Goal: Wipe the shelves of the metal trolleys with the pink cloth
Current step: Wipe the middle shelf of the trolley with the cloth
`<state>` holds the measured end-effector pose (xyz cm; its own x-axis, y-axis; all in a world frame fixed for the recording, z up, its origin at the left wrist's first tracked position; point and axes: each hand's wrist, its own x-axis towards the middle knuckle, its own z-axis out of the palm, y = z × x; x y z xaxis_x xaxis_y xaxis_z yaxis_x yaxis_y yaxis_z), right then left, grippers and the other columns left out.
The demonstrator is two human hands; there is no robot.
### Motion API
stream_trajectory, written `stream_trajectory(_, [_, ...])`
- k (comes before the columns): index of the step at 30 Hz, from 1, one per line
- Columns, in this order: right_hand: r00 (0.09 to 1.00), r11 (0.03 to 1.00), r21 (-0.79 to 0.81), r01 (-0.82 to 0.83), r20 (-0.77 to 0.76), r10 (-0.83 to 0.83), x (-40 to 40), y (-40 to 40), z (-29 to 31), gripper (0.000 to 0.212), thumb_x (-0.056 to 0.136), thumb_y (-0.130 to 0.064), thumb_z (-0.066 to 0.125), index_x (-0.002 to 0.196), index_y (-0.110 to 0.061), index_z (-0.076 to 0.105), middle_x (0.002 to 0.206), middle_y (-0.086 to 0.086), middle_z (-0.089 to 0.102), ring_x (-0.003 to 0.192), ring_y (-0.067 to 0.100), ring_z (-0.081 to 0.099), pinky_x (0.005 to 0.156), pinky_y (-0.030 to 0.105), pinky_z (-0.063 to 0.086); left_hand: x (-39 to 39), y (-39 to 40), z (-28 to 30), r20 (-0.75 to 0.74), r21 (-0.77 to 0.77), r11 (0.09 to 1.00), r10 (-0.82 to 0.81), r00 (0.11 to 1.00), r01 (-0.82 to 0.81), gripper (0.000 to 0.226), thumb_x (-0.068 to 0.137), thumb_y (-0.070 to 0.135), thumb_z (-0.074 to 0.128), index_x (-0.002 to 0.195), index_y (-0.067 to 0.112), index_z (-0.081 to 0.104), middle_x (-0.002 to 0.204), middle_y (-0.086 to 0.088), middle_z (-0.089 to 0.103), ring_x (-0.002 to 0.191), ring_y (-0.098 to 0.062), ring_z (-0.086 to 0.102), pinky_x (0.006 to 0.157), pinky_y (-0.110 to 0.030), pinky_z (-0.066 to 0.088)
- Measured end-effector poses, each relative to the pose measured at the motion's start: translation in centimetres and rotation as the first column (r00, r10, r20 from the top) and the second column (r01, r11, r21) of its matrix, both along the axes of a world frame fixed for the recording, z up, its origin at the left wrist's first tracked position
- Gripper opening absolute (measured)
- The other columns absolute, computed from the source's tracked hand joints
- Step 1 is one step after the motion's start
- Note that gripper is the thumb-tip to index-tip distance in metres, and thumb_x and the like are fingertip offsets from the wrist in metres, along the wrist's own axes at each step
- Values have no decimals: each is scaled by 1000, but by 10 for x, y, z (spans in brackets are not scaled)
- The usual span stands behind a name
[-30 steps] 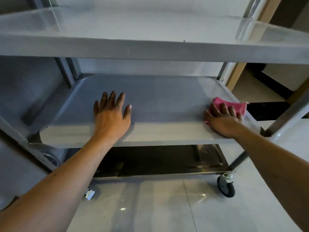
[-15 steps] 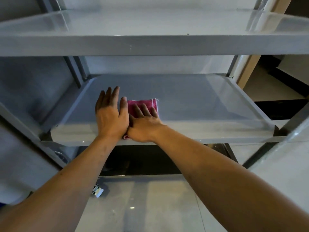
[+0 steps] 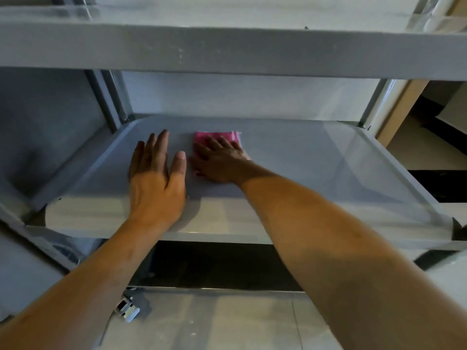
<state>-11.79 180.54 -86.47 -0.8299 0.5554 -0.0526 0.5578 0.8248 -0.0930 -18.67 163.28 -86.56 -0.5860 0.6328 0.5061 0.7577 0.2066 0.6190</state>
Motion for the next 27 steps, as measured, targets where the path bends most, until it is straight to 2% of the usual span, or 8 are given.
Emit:
stream_trajectory(2, [995, 993, -72, 92, -35, -94, 33, 17, 3, 67, 104, -60, 22, 163, -28, 17, 172, 3, 3, 158, 30, -3, 123, 60, -2, 1, 0, -2, -103, -80, 997, 0, 995, -9, 66, 99, 59, 26, 158, 31, 17, 165, -8, 22, 153, -28, 15, 123, -53, 14])
stream_trajectory(5, [983, 984, 55, 168, 71, -171, 89, 39, 2, 75, 96, -66, 9, 163, -33, 16, 173, 3, 3, 158, 32, -2, 124, 58, 3, 4, 3, -1, -264, -207, 978, -69, 962, 13, 69, 98, 63, 18, 159, 32, 7, 167, -7, 17, 154, -28, 10, 124, -53, 11])
stream_trajectory(8, [951, 954, 71, 292, 86, -298, 150, 55, -2, 73, 97, -69, 12, 163, -38, 10, 173, 1, -1, 158, 31, -3, 125, 55, 3, 13, 7, 1, -264, -274, 961, -117, 957, 42, 71, 96, 67, 12, 159, 34, 4, 168, -5, 14, 154, -26, 7, 124, -52, 9])
stream_trajectory(12, [868, 870, 18, 493, 65, -493, 241, 63, -5, 72, 100, -72, 16, 162, -40, -3, 171, -1, -9, 157, 28, -8, 126, 54, -5, 21, 4, 1, -265, -270, 962, -105, 959, 31, 70, 98, 64, 14, 159, 31, 8, 166, -6, 19, 154, -29, 12, 124, -52, 12])
stream_trajectory(15, [845, 858, 68, 509, 148, -513, 283, 53, -6, 75, 97, -73, 13, 161, -40, -8, 171, 1, -13, 156, 31, -13, 124, 61, -3, 22, -1, 1, -242, -262, 965, -45, 969, -21, 67, 102, 61, 16, 160, 28, 14, 165, -9, 25, 153, -31, 16, 123, -51, 15])
stream_trajectory(19, [835, 848, 37, 529, 152, -528, 288, 24, -8, 75, 95, -73, 9, 161, -42, -6, 170, -2, -15, 155, 31, -17, 123, 63, -5, 24, -4, 1, -226, -236, 972, -50, 973, -5, 63, 104, 53, 23, 159, 20, 22, 161, -14, 32, 151, -34, 20, 123, -53, 17])
stream_trajectory(22, [815, 814, -51, 578, 75, -574, 271, -6, -5, 73, 95, -77, 8, 160, -45, -8, 169, -3, -17, 155, 28, -18, 124, 59, -10, 23, -6, 1, -234, -228, 973, -44, 971, -11, 64, 104, 54, 19, 158, 19, 26, 159, -15, 35, 151, -34, 22, 123, -52, 17])
stream_trajectory(27, [927, 924, -73, 375, -3, -376, 196, -71, -5, 73, 95, -77, 3, 159, -45, -11, 169, -2, -18, 154, 31, -20, 123, 55, -14, 25, -8, 2, -192, -201, 979, -62, 980, 22, 68, 101, 54, 19, 156, 17, 30, 158, -14, 37, 150, -34, 24, 123, -49, 17])
